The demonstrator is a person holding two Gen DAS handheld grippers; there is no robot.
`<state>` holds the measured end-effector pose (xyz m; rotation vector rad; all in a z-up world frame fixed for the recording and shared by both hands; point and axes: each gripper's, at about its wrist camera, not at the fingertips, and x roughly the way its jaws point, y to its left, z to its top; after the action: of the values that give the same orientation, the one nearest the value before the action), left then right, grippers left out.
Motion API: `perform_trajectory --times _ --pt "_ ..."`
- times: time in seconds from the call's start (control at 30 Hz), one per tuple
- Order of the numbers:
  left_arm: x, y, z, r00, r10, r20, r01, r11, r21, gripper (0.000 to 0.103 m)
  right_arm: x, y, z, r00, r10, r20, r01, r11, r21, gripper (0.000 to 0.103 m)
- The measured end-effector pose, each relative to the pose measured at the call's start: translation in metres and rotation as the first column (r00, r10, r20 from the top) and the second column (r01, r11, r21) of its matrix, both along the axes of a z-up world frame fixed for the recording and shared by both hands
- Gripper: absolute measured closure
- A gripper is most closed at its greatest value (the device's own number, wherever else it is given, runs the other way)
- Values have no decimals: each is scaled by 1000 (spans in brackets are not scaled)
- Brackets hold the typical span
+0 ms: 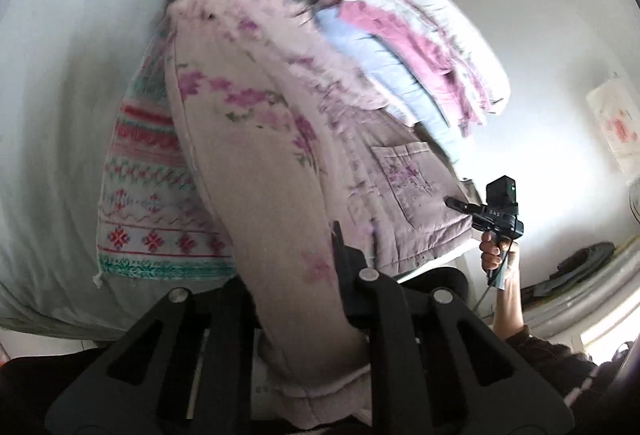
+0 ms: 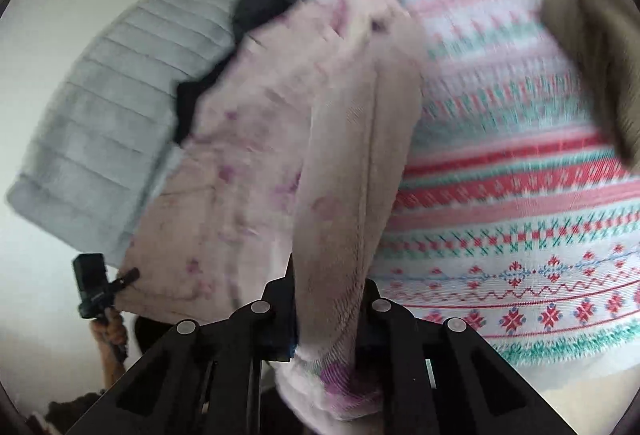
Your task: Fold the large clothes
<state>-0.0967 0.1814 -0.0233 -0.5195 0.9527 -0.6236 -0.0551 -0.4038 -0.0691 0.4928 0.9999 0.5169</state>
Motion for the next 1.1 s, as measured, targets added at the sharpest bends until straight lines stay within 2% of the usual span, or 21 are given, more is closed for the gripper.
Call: perform_trajectory --times 0.07,0.1,0.13,0.2,0.27,0.33,0.37,0.43,0.47,0.5,0.53,0.63,0.67,0.73,0.87,0.97,1.1 --pt "-6 -3 -3 999 -38 -4 38 999 38 83 -9 2 3 1000 20 -2 -20 999 -39 83" --pt "-8 -6 -11 999 -48 -20 49 996 74 75 -11 5 -3 1000 15 -20 -18 994 -111 78" --pt "-5 -7 -22 998 -50 -47 55 992 112 65 -11 5 -12 999 2 -46 -10 988 -154 73" --pt "4 -9 -57 987 -20 -160 48 984 173 56 -5 0 -39 991 -36 -131 13 984 -178 63" --pt "11 -5 -82 971 2 -237 32 990 139 56 1 -13 -68 972 -80 -220 57 992 -110 57" --pt "15 -4 -98 963 12 -269 10 997 79 56 3 -21 -85 959 -86 -270 80 996 -33 55" --pt "17 -5 -100 963 11 -270 10 997 77 56 4 -23 -88 953 -81 -294 80 997 -15 55" --pt "18 -9 -98 966 -5 -259 26 996 81 58 3 -19 -84 960 -59 -273 53 998 -28 53" --pt "15 -10 -96 967 -15 -255 37 996 80 62 3 -13 -82 962 -28 -271 19 999 -38 53" --pt "14 -13 -91 968 -34 -249 53 996 69 77 2 -5 -80 962 9 -272 -19 999 -34 53" --pt "10 -15 -86 969 -51 -242 64 997 44 80 3 4 -77 963 31 -267 -42 999 -32 57" --pt "8 -20 -62 980 -80 -181 82 997 -1 84 -1 17 -58 975 62 -215 -68 997 -22 77" --pt "9 -20 -49 985 -89 -150 85 996 -30 84 -1 18 -50 979 68 -191 -70 998 1 80" --pt "14 -24 -26 990 -98 -98 91 993 -68 85 0 17 -30 988 72 -139 -68 997 39 81" --pt "34 -22 11 996 -92 -6 91 987 -134 85 11 28 30 998 63 -2 -63 996 69 82" --pt "66 -15 38 995 -72 69 83 981 -175 85 37 34 71 995 38 92 -46 996 82 82" --pt "115 -10 65 988 5 153 23 983 -181 84 92 41 105 985 -28 171 5 991 136 82"
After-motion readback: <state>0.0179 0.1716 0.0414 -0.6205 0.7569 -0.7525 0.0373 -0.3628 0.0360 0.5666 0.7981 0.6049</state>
